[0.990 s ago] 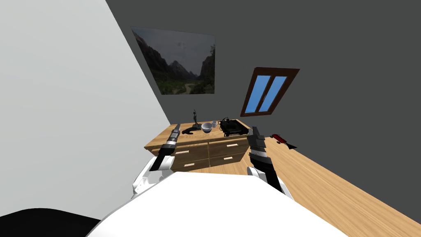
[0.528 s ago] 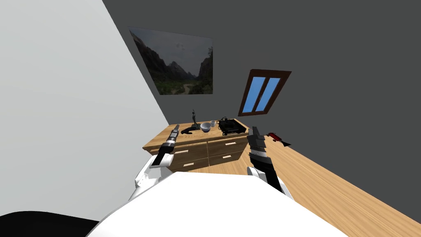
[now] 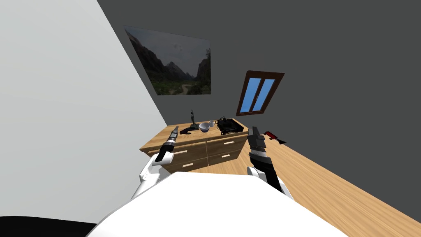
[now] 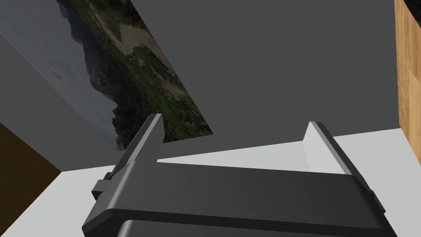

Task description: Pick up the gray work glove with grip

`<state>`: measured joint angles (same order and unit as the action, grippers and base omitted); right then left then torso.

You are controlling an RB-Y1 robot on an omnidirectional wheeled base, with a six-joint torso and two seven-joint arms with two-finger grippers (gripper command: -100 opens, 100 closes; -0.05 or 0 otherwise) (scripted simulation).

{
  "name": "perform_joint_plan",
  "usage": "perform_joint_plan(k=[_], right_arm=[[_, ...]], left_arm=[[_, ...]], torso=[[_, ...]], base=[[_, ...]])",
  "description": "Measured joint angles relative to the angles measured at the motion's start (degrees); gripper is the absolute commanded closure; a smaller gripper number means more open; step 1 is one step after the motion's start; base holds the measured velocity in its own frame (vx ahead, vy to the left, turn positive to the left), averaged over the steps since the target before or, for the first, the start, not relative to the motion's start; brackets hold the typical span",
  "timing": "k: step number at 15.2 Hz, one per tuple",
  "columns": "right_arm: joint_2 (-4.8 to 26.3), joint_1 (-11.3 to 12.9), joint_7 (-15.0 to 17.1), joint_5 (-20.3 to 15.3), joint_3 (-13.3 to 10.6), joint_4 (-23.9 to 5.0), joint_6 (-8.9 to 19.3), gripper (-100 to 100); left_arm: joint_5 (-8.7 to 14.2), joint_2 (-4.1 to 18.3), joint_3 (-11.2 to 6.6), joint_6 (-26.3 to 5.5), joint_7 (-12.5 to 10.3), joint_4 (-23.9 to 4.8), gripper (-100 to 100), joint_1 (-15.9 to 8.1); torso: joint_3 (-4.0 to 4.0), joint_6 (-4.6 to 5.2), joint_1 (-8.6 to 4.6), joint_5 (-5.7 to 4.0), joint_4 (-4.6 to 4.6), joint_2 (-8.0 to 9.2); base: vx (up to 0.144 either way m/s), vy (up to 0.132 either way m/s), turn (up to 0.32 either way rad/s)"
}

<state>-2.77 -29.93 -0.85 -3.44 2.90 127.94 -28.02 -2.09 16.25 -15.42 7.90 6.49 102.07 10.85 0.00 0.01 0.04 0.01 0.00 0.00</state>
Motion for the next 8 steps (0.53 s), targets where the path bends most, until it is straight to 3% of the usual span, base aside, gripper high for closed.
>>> perform_joint_plan(k=[8], right_arm=[[0.0,0.0,0.0,0.0,0.0,0.0,0.0,0]], left_arm=[[-0.24,-3.0,-1.8,-2.95,-0.44,-6.6,-100,-3.61]], torso=[[-0.08,0.01,0.0,0.0,-0.03,-0.14]], base=[[0.023,0.004,-0.048]])
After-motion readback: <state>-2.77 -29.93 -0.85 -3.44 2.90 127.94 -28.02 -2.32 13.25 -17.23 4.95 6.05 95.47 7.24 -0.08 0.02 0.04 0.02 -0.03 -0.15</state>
